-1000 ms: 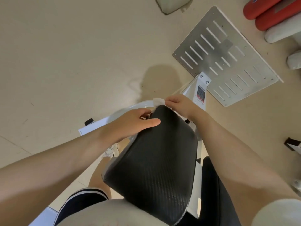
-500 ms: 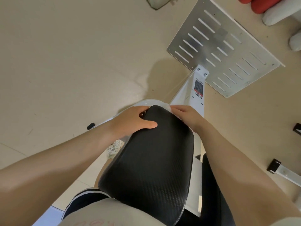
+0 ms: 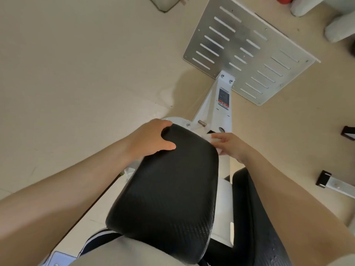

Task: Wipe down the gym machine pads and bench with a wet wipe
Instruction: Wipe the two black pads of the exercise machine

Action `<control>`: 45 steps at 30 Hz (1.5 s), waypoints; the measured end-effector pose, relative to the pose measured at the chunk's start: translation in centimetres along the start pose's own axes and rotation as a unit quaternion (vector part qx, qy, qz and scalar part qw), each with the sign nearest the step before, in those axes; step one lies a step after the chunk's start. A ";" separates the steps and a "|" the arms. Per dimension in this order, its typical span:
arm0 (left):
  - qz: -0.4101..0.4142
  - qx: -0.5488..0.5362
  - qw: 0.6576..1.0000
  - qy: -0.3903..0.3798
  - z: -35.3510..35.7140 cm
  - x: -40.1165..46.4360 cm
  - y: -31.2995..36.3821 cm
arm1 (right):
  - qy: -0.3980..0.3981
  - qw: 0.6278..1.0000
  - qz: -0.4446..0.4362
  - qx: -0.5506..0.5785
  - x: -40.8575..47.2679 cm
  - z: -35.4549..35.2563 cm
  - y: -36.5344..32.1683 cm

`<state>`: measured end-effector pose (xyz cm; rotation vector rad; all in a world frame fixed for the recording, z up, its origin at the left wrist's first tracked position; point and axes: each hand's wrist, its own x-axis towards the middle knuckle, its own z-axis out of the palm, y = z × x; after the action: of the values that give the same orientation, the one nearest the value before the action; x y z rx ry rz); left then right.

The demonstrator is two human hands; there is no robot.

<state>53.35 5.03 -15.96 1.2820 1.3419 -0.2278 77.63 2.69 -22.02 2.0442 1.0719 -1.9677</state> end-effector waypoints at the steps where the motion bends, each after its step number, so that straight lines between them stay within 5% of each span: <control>1: 0.002 0.007 1.000 -0.003 0.1 0.3 0.1 | 0.015 0.999 -0.025 0.014 0.1 0.1 -0.3; 6: -0.026 0.019 0.999 0.000 0.2 0.5 0.5 | 0.019 0.994 -0.105 0.025 1.6 1.6 -4.1; 15: -0.082 -0.009 0.995 0.063 1.0 -1.1 0.5 | 0.164 0.962 0.017 0.217 -4.9 3.0 3.5; 21: -0.030 -0.071 0.994 0.077 1.6 -4.3 0.0 | 0.182 0.928 0.045 0.323 -12.5 7.3 4.9; 31: 0.027 -0.177 0.983 0.028 1.7 -11.5 -2.9 | 0.313 0.898 -0.007 0.308 -12.9 11.3 3.6; 35: 0.042 -0.182 0.982 0.033 2.5 -13.5 -4.0 | 0.313 0.903 -0.005 0.295 -17.3 13.6 4.3; 40: 0.036 -0.212 0.975 0.046 2.6 -14.3 -4.9 | 0.278 0.863 0.025 0.420 -19.2 15.5 4.4; 45: 0.067 -0.223 0.972 0.043 3.6 -15.0 -5.8 | 0.377 0.841 0.023 0.386 -17.5 15.8 3.0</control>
<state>46.34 -7.67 -8.17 1.0019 1.2818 0.2164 67.60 -15.02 -9.67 3.4015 0.2103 -1.7259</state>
